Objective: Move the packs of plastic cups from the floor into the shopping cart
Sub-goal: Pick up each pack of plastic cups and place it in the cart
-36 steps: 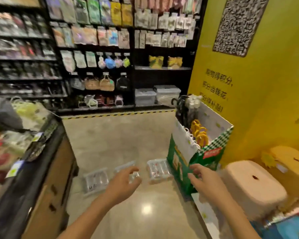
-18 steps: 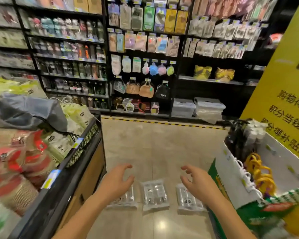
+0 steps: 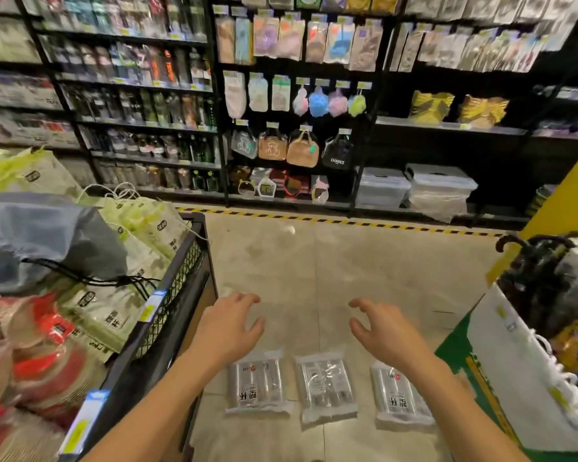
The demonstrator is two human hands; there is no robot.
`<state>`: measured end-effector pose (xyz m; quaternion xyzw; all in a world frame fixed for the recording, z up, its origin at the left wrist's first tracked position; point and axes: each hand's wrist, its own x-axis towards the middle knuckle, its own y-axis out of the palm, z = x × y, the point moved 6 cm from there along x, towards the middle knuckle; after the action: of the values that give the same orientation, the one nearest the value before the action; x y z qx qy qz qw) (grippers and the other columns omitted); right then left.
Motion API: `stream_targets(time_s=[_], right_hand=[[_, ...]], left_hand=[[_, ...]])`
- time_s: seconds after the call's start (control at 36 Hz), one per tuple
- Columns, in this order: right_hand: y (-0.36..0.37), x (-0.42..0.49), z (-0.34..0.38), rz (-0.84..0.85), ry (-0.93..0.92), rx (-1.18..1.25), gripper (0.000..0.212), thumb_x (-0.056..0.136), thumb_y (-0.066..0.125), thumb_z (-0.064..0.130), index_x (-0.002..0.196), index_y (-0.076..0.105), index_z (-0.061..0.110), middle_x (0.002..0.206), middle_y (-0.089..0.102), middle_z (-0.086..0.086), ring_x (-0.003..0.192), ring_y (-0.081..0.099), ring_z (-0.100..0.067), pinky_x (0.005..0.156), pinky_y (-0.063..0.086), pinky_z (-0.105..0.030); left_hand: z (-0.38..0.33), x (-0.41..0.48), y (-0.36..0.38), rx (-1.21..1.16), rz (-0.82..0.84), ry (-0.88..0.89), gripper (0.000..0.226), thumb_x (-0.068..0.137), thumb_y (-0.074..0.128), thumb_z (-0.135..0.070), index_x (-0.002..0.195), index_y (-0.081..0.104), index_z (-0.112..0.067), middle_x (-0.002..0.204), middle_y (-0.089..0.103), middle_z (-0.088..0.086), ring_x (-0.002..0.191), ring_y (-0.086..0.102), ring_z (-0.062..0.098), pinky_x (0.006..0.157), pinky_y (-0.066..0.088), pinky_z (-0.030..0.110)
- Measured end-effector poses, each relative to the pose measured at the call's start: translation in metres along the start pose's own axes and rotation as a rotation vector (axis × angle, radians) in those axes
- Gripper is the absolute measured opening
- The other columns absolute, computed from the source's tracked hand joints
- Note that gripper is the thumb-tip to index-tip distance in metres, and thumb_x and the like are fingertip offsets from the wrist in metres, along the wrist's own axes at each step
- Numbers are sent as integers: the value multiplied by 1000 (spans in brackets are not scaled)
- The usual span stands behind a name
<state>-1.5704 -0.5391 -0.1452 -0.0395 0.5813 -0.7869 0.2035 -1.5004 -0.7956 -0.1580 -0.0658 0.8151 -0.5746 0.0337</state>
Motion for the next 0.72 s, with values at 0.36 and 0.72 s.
stream_targets(time_s=[0.36, 0.72], right_hand=[[96, 237, -27, 140, -95, -27, 42, 102, 49, 36, 143, 52, 27, 138, 62, 2, 122, 61, -24, 97, 52, -39], [377, 377, -85, 393, 81, 183, 46, 103, 51, 32, 149, 46, 23, 140, 59, -7, 126, 59, -27, 98, 50, -40]], left_hand=[[78, 167, 99, -3, 118, -201, 49, 91, 46, -45, 137, 48, -27, 133, 56, -2, 117, 55, 21, 93, 48, 41], [222, 238, 352, -313, 396, -471, 49, 95, 45, -40, 137, 48, -14, 135, 53, 6, 126, 46, 22, 99, 33, 26]])
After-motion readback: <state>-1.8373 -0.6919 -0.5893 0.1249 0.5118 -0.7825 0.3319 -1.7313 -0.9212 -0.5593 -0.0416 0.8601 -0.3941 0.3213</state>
